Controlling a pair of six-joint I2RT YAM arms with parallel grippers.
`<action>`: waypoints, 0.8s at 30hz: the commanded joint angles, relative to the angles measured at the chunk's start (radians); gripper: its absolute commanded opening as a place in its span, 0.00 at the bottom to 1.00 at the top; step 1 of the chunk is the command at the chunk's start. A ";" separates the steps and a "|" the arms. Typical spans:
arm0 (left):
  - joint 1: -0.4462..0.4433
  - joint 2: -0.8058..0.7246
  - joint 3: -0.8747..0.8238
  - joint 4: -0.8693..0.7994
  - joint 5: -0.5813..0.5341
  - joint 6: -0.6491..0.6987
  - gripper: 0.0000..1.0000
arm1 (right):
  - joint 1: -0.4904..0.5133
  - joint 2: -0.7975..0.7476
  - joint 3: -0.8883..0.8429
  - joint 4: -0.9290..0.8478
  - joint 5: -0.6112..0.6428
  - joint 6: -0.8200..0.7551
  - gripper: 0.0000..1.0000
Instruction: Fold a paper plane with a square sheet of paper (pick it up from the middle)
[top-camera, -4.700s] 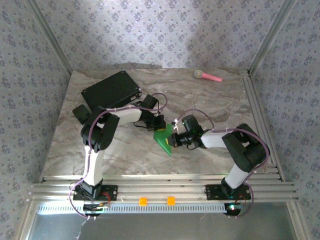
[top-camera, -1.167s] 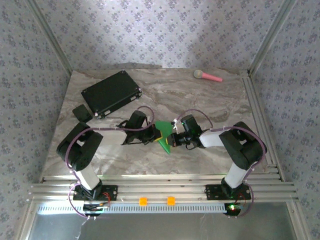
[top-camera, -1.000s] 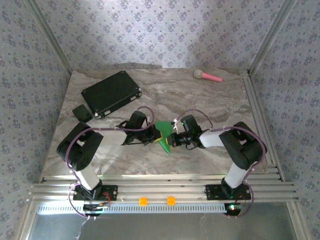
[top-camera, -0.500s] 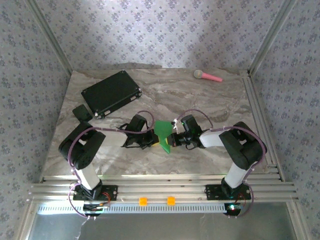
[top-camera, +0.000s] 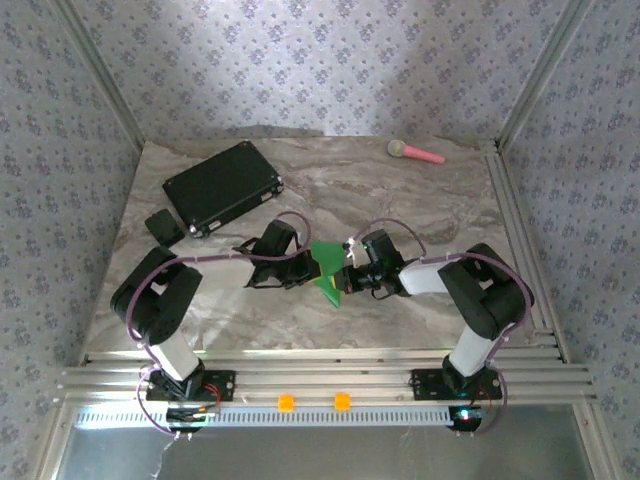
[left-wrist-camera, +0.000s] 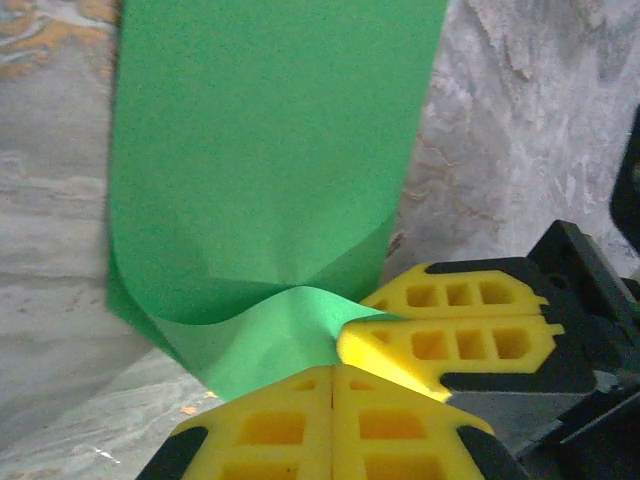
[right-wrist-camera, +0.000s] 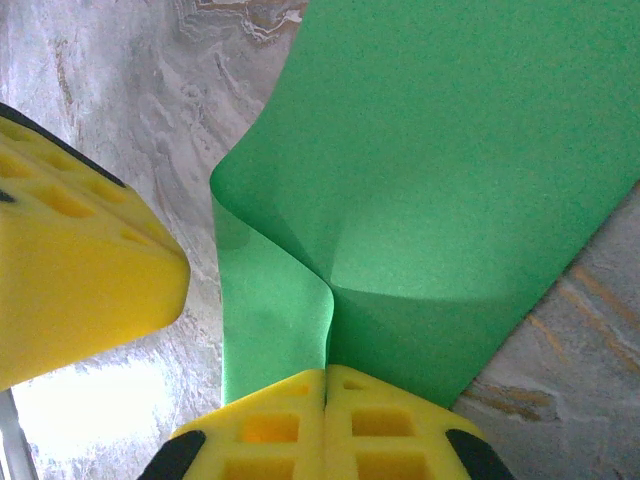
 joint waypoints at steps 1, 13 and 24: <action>-0.005 0.038 0.025 0.016 0.033 0.009 0.06 | -0.007 0.021 -0.027 -0.065 0.051 0.004 0.00; -0.011 0.105 -0.021 -0.114 -0.059 0.064 0.01 | -0.017 -0.017 0.015 -0.080 -0.011 0.049 0.16; -0.016 0.116 -0.010 -0.089 -0.054 0.068 0.01 | -0.076 -0.221 0.011 -0.222 0.013 0.121 0.40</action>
